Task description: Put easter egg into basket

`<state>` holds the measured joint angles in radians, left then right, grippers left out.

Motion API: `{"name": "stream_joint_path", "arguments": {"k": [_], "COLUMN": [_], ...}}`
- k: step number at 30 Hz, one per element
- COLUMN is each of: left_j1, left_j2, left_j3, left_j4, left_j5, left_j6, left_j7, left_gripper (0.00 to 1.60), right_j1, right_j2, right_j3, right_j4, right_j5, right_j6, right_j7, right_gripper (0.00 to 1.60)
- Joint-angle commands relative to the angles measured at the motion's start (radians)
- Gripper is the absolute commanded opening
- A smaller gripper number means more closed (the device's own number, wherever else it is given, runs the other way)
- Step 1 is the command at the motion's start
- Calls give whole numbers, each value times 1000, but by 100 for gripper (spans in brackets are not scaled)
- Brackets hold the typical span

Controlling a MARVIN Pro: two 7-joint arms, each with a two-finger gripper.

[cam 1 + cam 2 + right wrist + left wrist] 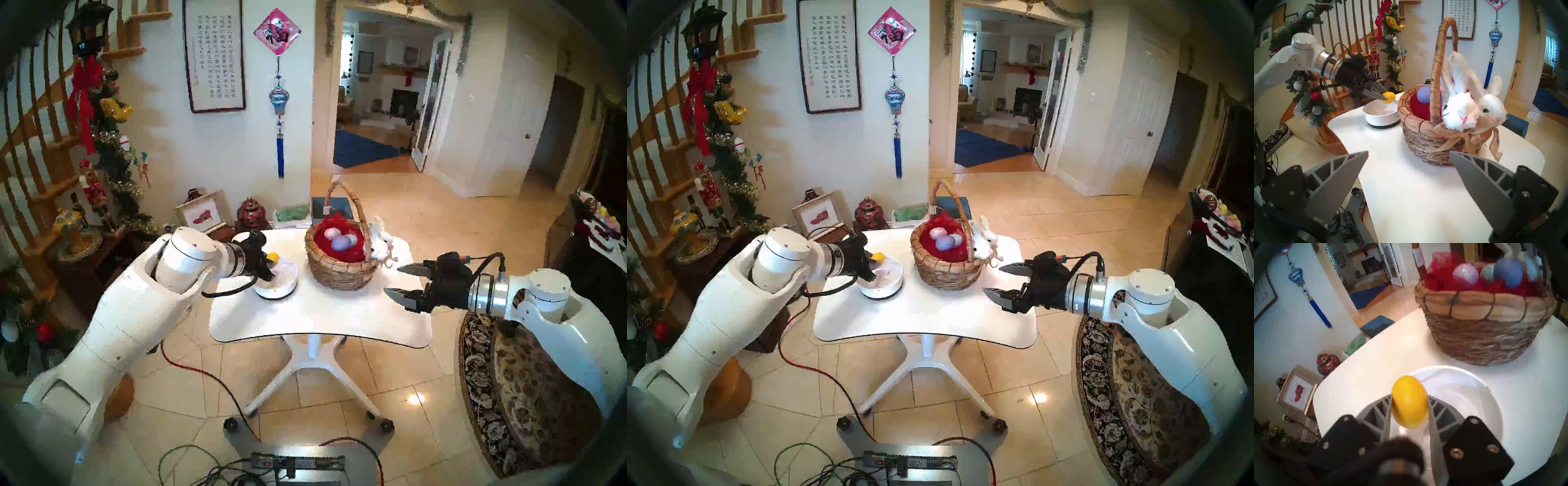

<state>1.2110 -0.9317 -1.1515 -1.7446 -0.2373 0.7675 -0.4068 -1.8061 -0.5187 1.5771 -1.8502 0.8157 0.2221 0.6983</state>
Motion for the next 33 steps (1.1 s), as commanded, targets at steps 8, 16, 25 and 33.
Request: {"name": "stream_joint_path", "arguments": {"k": [8, 16, 25, 33], "left_j1": [-28, -111, -205, -269], "left_j2": [-10, -73, -183, -265], "left_j3": [-76, -36, 13, 69], "left_j4": [-114, -120, -62, 61], "left_j5": [-55, -53, -34, 0], "left_j6": [-5, 13, 16, -15], "left_j7": [-13, -18, -18, -35], "left_gripper": [31, 36, 38, 43], "right_j1": [3, 3, 3, 4], "right_j2": [2, 2, 2, 2], "right_j3": [8, 7, 7, 7], "right_j4": [-1, -1, -1, -1], "right_j5": [1, 1, 1, 1], "right_j6": [-2, -2, -2, -2], "right_j7": [-1, -1, -1, -1], "right_gripper": [160, 160, 160, 160]}}
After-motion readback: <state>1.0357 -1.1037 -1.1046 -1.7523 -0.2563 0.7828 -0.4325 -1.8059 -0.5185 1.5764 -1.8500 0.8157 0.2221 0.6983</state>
